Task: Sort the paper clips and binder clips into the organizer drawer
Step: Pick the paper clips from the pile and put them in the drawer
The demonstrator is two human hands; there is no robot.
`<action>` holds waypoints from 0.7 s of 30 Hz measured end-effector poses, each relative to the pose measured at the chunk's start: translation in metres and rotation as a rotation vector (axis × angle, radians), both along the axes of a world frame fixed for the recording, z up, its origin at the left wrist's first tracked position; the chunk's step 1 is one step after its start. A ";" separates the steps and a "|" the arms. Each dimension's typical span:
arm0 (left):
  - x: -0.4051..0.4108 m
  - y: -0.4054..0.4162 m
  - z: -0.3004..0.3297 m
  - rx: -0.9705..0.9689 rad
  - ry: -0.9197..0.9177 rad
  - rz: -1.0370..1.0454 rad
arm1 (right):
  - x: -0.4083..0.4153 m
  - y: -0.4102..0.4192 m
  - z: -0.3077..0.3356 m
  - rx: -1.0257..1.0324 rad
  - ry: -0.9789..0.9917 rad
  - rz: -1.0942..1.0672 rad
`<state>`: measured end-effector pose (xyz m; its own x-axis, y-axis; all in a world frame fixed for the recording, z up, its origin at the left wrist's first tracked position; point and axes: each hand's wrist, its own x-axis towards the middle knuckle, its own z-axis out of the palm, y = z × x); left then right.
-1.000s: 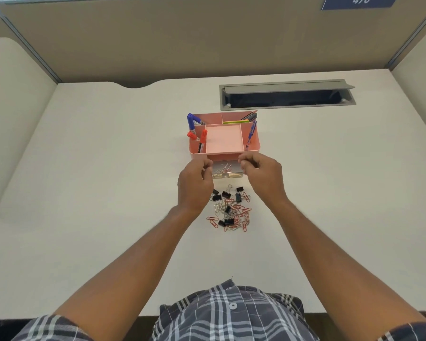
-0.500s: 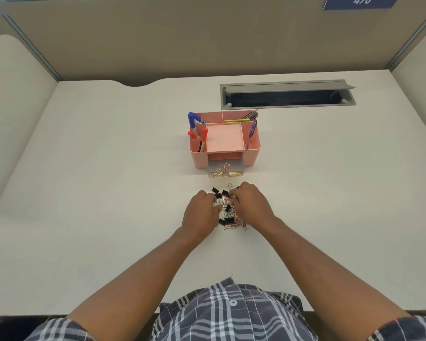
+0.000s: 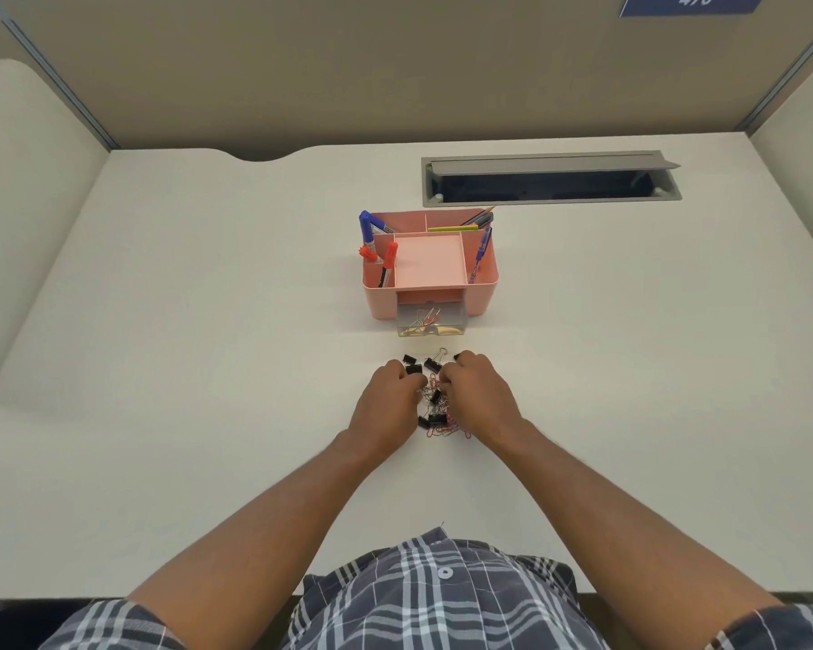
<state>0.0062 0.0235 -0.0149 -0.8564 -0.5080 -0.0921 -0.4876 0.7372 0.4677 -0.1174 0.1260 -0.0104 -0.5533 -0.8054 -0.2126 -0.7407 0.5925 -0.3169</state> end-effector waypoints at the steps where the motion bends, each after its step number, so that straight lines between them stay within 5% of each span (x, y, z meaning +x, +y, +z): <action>1: -0.001 0.000 0.001 -0.004 -0.002 -0.006 | 0.001 0.000 0.000 0.003 -0.003 0.004; 14: 0.001 -0.002 0.002 -0.013 0.040 0.016 | 0.002 0.000 0.001 0.013 0.086 0.118; 21: 0.004 0.004 0.002 0.027 0.061 -0.033 | -0.008 0.001 0.009 -0.134 -0.074 -0.018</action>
